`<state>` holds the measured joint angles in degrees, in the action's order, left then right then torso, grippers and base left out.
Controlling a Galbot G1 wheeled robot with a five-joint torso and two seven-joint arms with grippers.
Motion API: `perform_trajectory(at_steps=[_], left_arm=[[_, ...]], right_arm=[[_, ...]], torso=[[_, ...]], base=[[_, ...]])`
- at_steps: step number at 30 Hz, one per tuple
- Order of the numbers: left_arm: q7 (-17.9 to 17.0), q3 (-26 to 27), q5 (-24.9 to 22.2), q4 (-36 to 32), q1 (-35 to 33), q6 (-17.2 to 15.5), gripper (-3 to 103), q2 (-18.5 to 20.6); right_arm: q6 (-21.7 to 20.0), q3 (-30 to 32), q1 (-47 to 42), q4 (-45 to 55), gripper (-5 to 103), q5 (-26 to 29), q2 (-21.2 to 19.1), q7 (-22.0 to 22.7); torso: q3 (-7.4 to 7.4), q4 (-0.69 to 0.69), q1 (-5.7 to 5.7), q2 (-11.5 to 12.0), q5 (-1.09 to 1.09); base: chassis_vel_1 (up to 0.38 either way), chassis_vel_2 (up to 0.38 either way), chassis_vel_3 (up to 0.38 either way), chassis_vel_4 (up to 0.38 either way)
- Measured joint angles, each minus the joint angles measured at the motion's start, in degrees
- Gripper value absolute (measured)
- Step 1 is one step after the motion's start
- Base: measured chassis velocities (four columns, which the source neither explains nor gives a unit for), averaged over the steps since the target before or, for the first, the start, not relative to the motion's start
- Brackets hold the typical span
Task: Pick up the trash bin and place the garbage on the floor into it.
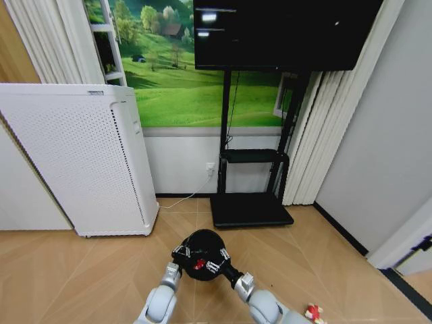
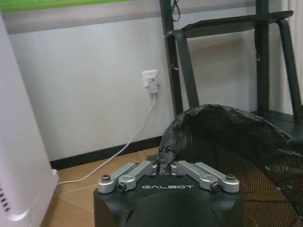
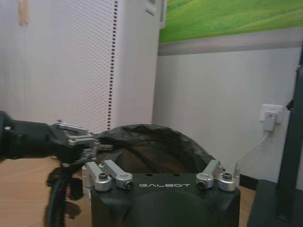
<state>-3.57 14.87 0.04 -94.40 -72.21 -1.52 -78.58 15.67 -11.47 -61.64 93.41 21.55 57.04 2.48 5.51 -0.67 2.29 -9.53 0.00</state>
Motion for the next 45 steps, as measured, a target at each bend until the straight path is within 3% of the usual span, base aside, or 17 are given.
perform_trajectory(at_steps=[2, 5, 13, 15, 18, 27, 34, 45], left_arm=[[0.01, 1.94, -0.51, -1.40, -1.15, 0.08, 6, 0.99], [0.00, 4.71, -1.47, -3.46, -3.15, 0.37, 6, 2.98], [-0.27, 9.80, -3.64, -8.22, -7.81, 1.63, 6, 6.80], [-0.35, 11.86, -3.73, -9.63, -9.34, 2.35, 6, 7.27], [-0.72, 13.93, -4.35, -11.13, -10.35, 2.44, 6, 7.30], [-1.09, 20.36, -6.82, -15.32, -13.30, 1.66, 6, 7.40], [-1.00, 23.34, -7.95, -16.48, -14.99, 2.13, 6, 7.81], [-0.96, 23.35, -8.00, -16.92, -14.97, 2.19, 6, 7.77]], right_arm=[[-1.31, 2.29, -0.86, 0.98, 95, 1.46, -0.33, 1.57], [-1.77, 4.99, -1.56, 1.43, 100, 2.92, -1.06, 2.72], [-4.47, 14.81, -5.81, 3.62, 100, 4.21, -1.70, 5.89], [-8.57, 19.29, -7.89, 5.64, 100, 6.05, -1.65, 10.16], [-11.51, 23.69, -9.45, 6.29, 100, 6.66, -1.45, 12.88], [-11.55, 34.56, -17.59, 8.29, 100, 5.91, -1.01, 12.35], [-10.05, 36.78, -20.73, 9.16, 100, 5.74, 0.46, 11.18], [-10.14, 35.43, -19.08, 7.54, 100, 6.45, 0.24, 10.57]], torso=[[0.00, 0.00, 0.00, 0.00, 0.00], [0.00, 0.02, 0.00, 0.00, 0.00], [-0.01, 0.00, 0.00, 0.00, 0.00], [-0.01, 0.00, 0.00, 0.00, -0.01], [-0.01, 0.02, 0.00, 0.00, 0.00], [-0.01, 0.00, 0.00, 0.00, 0.01], [0.00, 0.01, 0.00, -0.01, 0.00], [-0.01, 0.02, 0.00, 0.00, 0.00]], base=[[0.000, 0.000, 0.000, 0.000], [0.000, 0.000, 0.000, 0.000], [0.000, 0.000, 0.000, 0.000], [0.000, 0.000, 0.000, 0.000], [0.000, 0.000, 0.000, 0.000], [0.000, 0.000, 0.000, 0.000], [0.000, 0.000, 0.000, 0.000], [-0.008, -0.013, 0.008, 0.008]])
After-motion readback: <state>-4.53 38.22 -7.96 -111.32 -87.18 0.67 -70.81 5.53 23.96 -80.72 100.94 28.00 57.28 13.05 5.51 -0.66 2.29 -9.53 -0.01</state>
